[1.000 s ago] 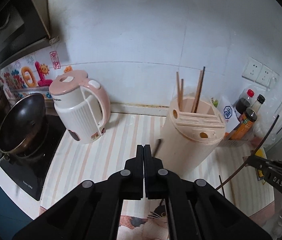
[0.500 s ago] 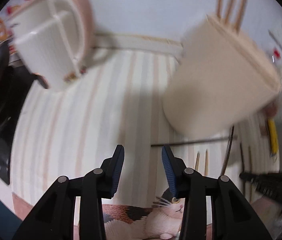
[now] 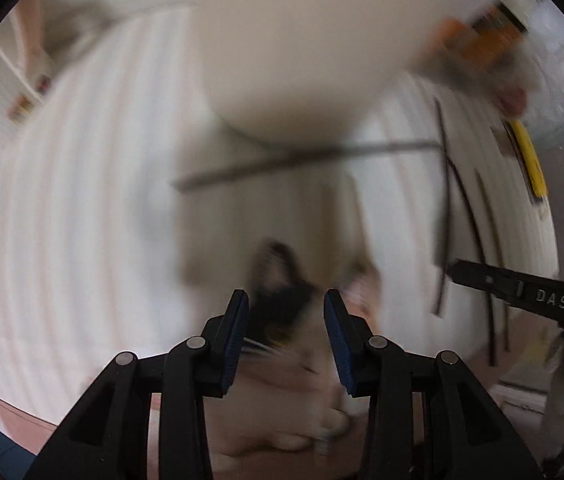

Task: Organize utensils
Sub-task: 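Grasp a wooden chopstick with left gripper while right gripper grasps a dark chopstick, then lift both held chopsticks upright and carry them over the beige holder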

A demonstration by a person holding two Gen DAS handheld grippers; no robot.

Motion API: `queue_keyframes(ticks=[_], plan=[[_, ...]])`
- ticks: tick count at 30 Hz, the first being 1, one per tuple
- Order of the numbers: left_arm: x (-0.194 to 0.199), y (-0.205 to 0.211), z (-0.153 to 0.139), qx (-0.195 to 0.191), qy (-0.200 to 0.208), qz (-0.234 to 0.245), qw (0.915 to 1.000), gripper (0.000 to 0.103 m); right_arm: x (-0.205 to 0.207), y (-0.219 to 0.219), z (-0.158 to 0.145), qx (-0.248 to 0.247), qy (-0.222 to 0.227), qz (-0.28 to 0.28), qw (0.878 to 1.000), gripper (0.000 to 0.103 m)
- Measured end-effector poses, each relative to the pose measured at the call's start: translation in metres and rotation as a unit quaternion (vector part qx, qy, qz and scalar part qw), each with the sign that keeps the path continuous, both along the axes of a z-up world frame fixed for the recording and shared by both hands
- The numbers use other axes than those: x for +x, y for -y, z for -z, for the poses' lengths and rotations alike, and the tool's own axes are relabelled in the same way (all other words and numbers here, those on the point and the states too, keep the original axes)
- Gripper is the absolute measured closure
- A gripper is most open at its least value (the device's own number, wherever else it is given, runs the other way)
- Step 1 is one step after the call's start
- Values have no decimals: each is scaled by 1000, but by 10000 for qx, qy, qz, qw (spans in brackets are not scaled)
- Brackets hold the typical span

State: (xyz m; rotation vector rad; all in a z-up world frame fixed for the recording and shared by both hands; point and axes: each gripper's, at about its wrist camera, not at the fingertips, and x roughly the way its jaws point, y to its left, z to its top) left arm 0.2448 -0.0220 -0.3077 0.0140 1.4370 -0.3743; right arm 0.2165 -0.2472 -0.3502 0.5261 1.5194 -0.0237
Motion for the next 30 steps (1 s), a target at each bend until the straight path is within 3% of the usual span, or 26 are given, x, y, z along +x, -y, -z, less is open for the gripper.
queue_keyframes(ticks=[3, 5, 6, 8, 13, 17, 20, 22, 24, 30], plan=[[-12, 20, 17, 177, -171, 95, 9997, 67, -15, 2, 0, -123, -37, 15, 9999, 98], [-16, 28, 23, 406, -50, 118, 9991, 71, -19, 5, 0, -163, -80, -7, 9998, 98], [-18, 31, 18, 627, 119, 111, 9979, 83, -20, 6, -1, -211, -100, -18, 9997, 98], [-18, 26, 11, 865, 264, 17, 9959, 99, -21, 5, -1, -295, -123, -61, 9995, 98], [-16, -30, -3, 1079, 209, -673, 9917, 99, -12, -23, 0, -253, -86, -333, 9991, 98], [-21, -76, -14, 1095, 43, -1290, 9856, 99, 8, -61, 5, -287, -81, -745, 9968, 78], [-24, -92, -23, 1086, 33, -1493, 9828, 99, 19, -92, 13, -728, -225, -1246, 9893, 78], [-22, -95, -29, 1095, 52, -1529, 9821, 99, 20, -116, 11, -1382, -228, -1678, 9758, 80], [-21, -96, -41, 1046, 139, -1555, 9822, 99, 17, -128, 9, -1685, -183, -1905, 9670, 95], [-3, -83, -95, 803, 628, -1559, 9825, 99, 5, -118, -12, -1511, 79, -1747, 9729, 97]])
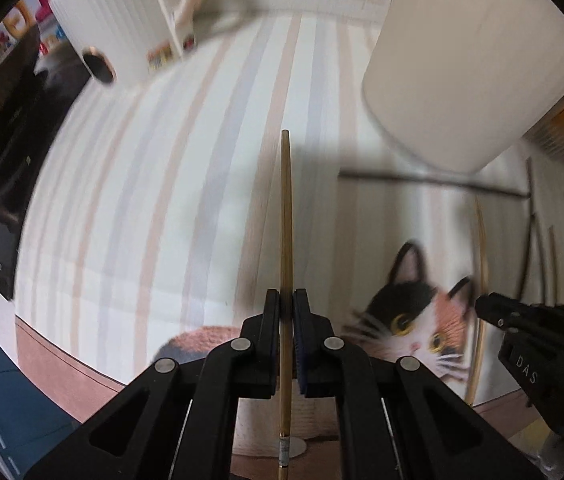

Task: Organize utensils
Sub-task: 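Lift both held chopsticks upright and carry them over the beige holder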

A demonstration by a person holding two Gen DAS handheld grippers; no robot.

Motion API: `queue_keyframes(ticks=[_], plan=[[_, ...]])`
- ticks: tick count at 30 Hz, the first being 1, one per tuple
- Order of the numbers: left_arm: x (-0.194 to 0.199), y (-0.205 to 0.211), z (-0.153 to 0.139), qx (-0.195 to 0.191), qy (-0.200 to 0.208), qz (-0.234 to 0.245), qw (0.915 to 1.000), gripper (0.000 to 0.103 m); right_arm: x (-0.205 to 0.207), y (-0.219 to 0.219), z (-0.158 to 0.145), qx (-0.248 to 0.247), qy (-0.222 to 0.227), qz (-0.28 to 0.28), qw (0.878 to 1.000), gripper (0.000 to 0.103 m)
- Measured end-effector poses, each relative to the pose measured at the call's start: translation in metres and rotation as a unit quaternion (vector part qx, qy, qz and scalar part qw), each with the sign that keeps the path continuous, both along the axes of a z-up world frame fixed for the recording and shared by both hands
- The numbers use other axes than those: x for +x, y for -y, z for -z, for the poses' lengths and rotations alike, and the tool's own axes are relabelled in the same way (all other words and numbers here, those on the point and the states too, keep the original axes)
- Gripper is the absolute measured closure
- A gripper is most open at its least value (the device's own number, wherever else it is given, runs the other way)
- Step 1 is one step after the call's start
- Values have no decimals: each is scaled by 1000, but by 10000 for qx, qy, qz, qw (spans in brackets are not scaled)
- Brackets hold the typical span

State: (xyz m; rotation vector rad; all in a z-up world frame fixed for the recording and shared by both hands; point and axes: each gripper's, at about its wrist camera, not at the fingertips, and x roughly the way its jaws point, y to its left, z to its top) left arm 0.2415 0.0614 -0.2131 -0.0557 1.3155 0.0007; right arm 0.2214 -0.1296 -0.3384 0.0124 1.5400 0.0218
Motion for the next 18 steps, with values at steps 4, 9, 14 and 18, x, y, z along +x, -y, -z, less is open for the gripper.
queue_keyframes(ticks=[4, 9, 14, 18], plan=[[0, 1, -51, -91, 503, 34, 9987, 99, -11, 19, -43, 121, 607, -7, 9981, 97], [-10, -17, -94, -223, 1056, 54, 9941, 99, -24, 28, -94, 51, 1423, 21, 9898, 97], [-14, -19, -141, -407, 1557, 59, 9869, 99, -4, 41, -139, 199, 2041, 328, 9782, 97], [-10, -19, -161, -749, 1819, 31, 9805, 99, 3, 56, -173, 511, 2451, 601, 9663, 97]])
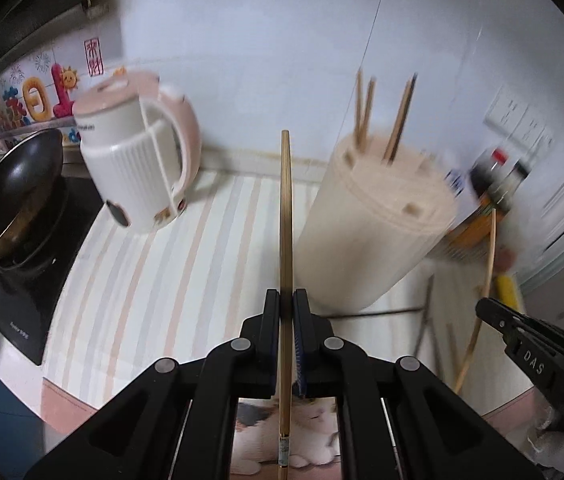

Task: Organize utensils
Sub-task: 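Lift both held chopsticks upright and carry them over the beige holder, then lower both chopsticks into the beige holder and open both grippers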

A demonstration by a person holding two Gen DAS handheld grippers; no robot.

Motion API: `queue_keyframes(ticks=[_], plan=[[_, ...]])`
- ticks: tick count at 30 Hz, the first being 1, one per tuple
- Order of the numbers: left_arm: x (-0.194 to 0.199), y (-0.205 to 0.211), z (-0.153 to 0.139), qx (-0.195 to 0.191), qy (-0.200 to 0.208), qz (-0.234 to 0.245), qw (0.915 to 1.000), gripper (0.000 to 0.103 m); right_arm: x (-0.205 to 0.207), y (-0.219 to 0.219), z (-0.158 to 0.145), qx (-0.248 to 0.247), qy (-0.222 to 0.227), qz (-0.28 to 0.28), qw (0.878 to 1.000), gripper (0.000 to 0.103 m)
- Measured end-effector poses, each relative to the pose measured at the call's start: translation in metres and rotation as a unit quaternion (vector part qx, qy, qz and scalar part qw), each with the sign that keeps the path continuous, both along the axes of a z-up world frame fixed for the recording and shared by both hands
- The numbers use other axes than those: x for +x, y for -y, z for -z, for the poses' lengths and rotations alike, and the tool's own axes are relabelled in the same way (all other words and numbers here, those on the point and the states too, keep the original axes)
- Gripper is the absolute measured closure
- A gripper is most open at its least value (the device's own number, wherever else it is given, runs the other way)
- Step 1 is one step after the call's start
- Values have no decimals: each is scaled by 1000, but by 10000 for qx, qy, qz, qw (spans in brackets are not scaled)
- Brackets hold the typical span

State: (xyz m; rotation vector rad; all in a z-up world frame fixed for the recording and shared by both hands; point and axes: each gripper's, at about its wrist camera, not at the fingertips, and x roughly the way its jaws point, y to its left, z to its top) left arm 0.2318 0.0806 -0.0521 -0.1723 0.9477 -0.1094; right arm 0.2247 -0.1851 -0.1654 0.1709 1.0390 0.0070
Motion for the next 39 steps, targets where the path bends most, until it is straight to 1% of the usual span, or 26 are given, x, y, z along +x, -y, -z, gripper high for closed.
queue_keyframes(ticks=[1, 2, 3, 5, 6, 9, 11, 16, 18, 20, 24, 28, 33, 39], plan=[[-1, 3, 2, -58, 56, 2, 10000, 99, 1, 5, -13, 131, 136, 69, 9998, 97], [-1, 5, 2, -136, 131, 2, 9998, 99, 3, 9, -19, 226, 238, 108, 9994, 97], [0, 4, -11, -235, 224, 25, 9995, 99, 4, 11, -24, 306, 337, 146, 9989, 97], [-1, 15, -6, -339, 362, 49, 9988, 99, 6, 18, -44, 522, 568, 221, 9968, 97], [0, 16, -18, -428, 466, 73, 9980, 99, 8, 21, -54, 618, 680, 247, 9955, 97], [11, 32, -21, -622, 692, 115, 9956, 99, 16, 27, -79, 739, 996, 297, 9918, 97], [19, 37, -39, -748, 905, 159, 9929, 99, 25, 30, -92, 761, 1210, 343, 9891, 97], [51, 52, -72, -828, 1395, 221, 9865, 99, 56, 36, -107, 926, 1611, 522, 9812, 97], [67, 59, -80, -829, 1554, 194, 9842, 99, 68, 38, -111, 946, 1730, 583, 9786, 97], [86, 65, -82, -854, 1611, 139, 9831, 99, 86, 41, -110, 1028, 1839, 659, 9753, 97], [127, 75, -76, -1010, 1610, 59, 9817, 99, 118, 45, -109, 1205, 2018, 772, 9689, 97], [164, 83, -62, -1045, 1605, -46, 9815, 99, 145, 43, -106, 1179, 2220, 774, 9648, 97], [193, 88, -40, -871, 1605, -155, 9831, 99, 172, 43, -94, 1157, 2333, 801, 9622, 96], [211, 92, -8, -650, 1477, -211, 9867, 99, 192, 41, -70, 1166, 2374, 820, 9609, 96]])
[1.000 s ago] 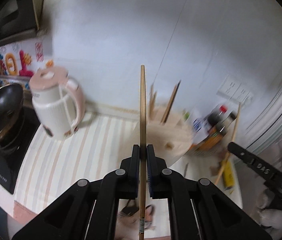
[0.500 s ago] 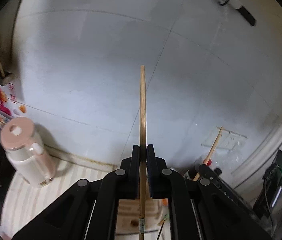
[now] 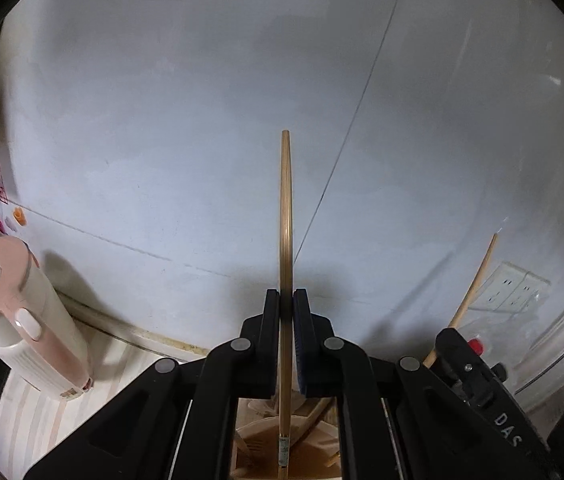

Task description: Organize utensils

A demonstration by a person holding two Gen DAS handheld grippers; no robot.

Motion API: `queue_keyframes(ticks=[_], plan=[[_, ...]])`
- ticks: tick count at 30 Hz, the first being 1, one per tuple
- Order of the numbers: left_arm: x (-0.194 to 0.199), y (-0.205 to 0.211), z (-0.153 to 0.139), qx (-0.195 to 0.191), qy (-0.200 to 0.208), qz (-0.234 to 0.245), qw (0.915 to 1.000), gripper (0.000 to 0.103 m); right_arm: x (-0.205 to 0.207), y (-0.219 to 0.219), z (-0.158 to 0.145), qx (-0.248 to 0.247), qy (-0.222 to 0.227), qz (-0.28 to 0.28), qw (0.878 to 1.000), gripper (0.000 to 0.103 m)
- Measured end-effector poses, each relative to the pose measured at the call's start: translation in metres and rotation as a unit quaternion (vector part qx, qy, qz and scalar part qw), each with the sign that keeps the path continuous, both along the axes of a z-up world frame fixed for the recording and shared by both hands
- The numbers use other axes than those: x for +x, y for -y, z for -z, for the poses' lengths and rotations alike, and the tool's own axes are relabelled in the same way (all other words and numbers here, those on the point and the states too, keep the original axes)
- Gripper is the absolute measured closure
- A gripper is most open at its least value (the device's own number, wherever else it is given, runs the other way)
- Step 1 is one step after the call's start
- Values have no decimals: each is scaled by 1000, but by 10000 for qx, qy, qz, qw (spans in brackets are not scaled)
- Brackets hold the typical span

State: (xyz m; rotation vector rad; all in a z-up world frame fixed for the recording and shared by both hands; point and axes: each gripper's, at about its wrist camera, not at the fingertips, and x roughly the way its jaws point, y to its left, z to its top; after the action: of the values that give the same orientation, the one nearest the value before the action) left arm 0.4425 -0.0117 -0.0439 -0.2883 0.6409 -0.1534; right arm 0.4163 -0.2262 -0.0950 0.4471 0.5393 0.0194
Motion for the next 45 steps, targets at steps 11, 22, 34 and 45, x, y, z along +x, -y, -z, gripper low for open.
queue_keyframes(ticks=[11, 22, 34, 45], plan=[[1, 3, 24, 232, -365, 176, 9989, 99, 6, -14, 27, -235, -288, -413, 9985, 96], [-74, -19, -23, 593, -617, 128, 9963, 16, -44, 25, 5, -61, -1043, -621, 9926, 48], [-135, -20, 55, 1467, -1265, 47, 9811, 0, -133, 68, 64, -92, -2137, 178, 9767, 18], [-129, 23, 209, 3706, -1993, 1864, 8878, 27, -161, 60, 219, 264, -3983, -64, 9168, 51]])
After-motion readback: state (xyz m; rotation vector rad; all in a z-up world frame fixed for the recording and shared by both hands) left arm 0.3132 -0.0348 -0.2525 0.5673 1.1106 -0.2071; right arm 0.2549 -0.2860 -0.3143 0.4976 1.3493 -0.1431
